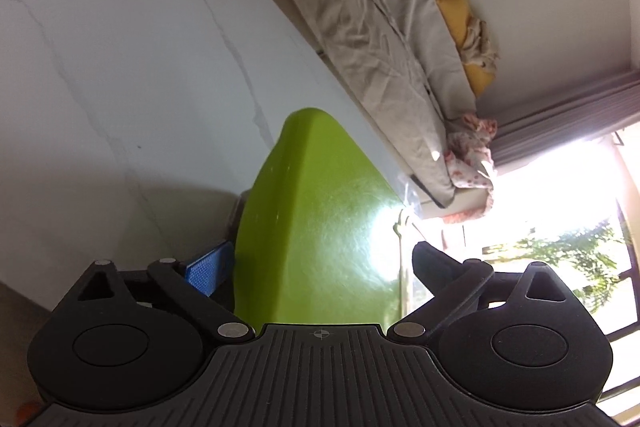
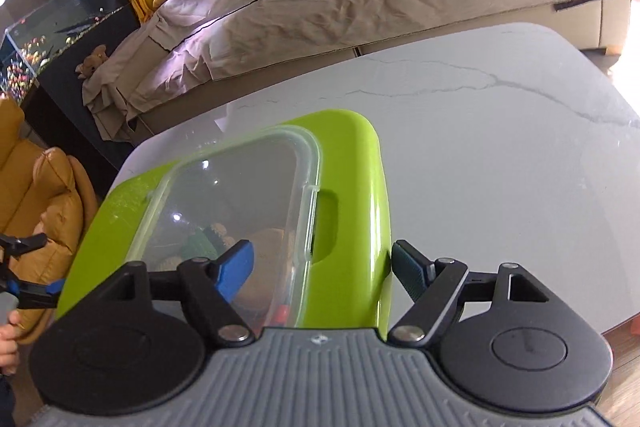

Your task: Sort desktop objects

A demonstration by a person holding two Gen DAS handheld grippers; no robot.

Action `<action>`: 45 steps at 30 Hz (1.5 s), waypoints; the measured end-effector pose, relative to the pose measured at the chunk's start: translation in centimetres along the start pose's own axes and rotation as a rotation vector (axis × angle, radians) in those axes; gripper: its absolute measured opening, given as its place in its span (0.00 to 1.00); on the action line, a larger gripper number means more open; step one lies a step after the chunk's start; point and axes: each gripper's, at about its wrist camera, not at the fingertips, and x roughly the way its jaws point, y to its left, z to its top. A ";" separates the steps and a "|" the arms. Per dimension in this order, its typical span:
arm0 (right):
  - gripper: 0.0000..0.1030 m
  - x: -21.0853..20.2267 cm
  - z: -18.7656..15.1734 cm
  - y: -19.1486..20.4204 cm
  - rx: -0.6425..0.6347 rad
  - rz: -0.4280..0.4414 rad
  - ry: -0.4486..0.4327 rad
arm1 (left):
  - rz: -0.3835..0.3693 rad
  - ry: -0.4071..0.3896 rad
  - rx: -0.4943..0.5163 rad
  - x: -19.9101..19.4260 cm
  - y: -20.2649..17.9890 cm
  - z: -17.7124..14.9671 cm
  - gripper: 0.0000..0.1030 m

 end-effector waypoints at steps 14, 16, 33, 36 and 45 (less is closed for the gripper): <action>0.61 -0.7 -1.6 -5.4 0.167 0.145 -0.032 | 0.150 0.058 0.131 3.9 -2.1 -2.0 0.91; 0.61 -0.5 -1.6 -5.5 0.157 0.137 -0.044 | 0.159 0.050 0.142 4.3 -2.4 -1.6 0.92; 0.61 2.2 1.1 -5.7 0.169 0.096 -0.099 | 0.107 0.029 0.059 6.6 -2.8 2.2 0.89; 0.61 1.6 0.7 -5.6 0.182 0.096 -0.120 | 0.060 0.027 0.051 5.0 -3.3 1.2 0.86; 0.61 1.9 2.2 -6.7 0.168 0.105 -0.113 | 0.064 0.068 0.098 3.1 -4.4 -4.7 0.78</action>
